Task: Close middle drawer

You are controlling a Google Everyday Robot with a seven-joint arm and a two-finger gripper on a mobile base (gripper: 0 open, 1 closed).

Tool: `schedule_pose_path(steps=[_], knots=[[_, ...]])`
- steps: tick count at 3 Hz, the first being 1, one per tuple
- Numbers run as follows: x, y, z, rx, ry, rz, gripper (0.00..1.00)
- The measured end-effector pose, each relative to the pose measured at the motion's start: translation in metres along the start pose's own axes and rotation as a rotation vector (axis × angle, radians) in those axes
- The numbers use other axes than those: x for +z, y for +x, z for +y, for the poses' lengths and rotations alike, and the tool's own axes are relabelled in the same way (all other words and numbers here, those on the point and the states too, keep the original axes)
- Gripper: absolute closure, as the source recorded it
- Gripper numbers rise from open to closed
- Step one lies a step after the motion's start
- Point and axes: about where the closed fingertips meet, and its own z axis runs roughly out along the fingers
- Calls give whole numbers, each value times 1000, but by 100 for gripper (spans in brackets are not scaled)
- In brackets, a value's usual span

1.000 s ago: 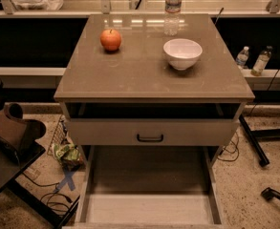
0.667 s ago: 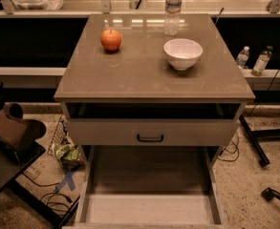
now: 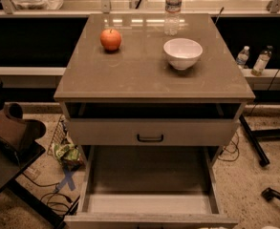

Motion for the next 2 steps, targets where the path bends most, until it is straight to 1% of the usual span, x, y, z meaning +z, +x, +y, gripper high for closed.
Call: schedule_pose_path(steps=[1,2], knots=[[31,-13,-12,-25,-55,-22,100],[36,-14,-11,-29,-48,-15,100]])
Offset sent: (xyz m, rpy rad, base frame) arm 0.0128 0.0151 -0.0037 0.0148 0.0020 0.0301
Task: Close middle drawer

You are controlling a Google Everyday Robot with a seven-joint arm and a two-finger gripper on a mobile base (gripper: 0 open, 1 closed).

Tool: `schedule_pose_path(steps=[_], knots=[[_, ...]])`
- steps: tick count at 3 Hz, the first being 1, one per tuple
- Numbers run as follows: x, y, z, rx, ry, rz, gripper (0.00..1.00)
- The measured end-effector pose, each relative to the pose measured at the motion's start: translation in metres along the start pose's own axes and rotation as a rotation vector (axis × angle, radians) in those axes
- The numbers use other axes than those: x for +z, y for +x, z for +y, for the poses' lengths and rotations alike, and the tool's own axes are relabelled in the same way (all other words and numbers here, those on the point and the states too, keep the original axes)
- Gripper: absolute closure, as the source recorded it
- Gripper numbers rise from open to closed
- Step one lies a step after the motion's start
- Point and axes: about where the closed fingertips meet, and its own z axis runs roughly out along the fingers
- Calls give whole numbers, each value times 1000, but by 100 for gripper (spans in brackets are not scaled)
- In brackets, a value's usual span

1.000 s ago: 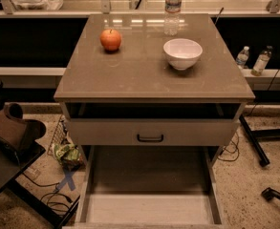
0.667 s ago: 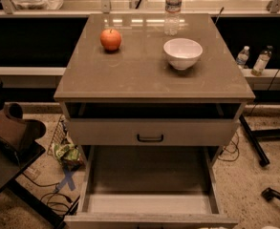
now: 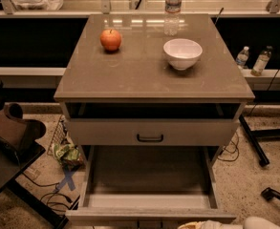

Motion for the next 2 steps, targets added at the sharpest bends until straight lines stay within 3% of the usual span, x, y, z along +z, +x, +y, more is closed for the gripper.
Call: schedule_pose_path(steps=[1,2], knots=[[10,-11,-23,-47,40,7,100],[21,-27,-60,-94,70,-16,100]])
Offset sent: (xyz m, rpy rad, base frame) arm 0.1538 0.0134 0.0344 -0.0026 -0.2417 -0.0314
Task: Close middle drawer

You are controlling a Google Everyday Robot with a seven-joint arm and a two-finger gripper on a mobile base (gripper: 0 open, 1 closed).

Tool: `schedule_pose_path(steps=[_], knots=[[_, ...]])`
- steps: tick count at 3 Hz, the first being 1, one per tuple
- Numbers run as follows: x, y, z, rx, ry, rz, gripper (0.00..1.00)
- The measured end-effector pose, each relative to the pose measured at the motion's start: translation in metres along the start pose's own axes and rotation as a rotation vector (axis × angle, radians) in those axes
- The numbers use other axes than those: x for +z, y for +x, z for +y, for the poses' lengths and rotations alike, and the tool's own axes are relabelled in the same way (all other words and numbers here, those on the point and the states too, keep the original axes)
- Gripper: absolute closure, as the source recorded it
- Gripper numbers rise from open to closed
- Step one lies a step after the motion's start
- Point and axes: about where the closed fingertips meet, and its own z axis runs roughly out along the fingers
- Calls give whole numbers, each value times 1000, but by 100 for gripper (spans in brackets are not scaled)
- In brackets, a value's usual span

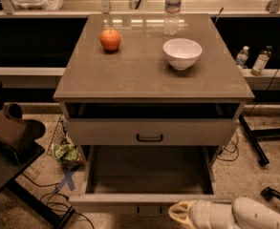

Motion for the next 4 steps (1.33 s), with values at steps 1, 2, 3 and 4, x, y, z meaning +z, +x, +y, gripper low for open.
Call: schedule_pose_path(steps=[1,2,3,4], knots=[[0,-1,-3,-3,2,-1,100],[13,-7,-43,-36,21,-33,100],[28,-11,-73,-61,31,-64,100],[28,-11,-73,-61,31,-64,100]])
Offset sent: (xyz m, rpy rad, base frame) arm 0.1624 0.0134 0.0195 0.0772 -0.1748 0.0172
